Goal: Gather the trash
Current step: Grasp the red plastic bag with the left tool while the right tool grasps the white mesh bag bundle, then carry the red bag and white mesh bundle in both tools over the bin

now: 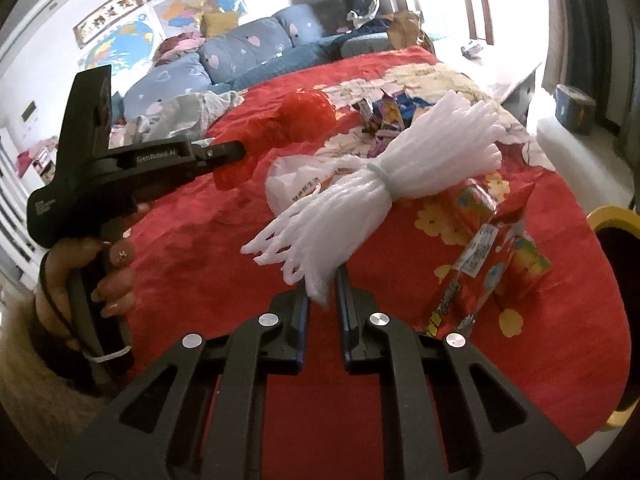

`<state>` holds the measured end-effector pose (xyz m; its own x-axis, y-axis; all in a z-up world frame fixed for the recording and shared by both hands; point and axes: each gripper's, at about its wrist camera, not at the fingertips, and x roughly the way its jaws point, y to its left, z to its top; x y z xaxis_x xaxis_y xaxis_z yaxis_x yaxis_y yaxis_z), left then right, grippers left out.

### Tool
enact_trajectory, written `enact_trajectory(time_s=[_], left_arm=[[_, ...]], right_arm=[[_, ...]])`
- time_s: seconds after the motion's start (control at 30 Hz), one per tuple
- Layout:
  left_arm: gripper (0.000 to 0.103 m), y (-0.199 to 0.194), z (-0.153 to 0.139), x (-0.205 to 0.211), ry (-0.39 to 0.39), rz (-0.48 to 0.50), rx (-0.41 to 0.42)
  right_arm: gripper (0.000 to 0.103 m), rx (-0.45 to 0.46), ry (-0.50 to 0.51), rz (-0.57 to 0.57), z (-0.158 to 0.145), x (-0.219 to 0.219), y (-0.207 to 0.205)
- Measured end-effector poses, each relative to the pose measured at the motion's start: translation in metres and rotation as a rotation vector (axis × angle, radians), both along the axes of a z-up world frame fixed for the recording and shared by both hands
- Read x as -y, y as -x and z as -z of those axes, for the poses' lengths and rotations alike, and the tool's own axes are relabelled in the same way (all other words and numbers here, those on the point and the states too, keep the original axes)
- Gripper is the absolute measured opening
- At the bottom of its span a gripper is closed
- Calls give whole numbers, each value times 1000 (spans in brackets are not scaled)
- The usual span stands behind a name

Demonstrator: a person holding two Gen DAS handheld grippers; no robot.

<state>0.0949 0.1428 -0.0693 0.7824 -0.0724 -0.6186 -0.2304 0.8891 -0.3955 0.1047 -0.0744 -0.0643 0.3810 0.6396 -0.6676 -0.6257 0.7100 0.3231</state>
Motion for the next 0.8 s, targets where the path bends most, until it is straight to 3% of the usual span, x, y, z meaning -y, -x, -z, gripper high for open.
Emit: enact_trajectory(time_s=[0.8], left_arm=[[11,17,-51,26,-35,61,115]], right_arm=[[6,82,-30,25,-31,28,0]])
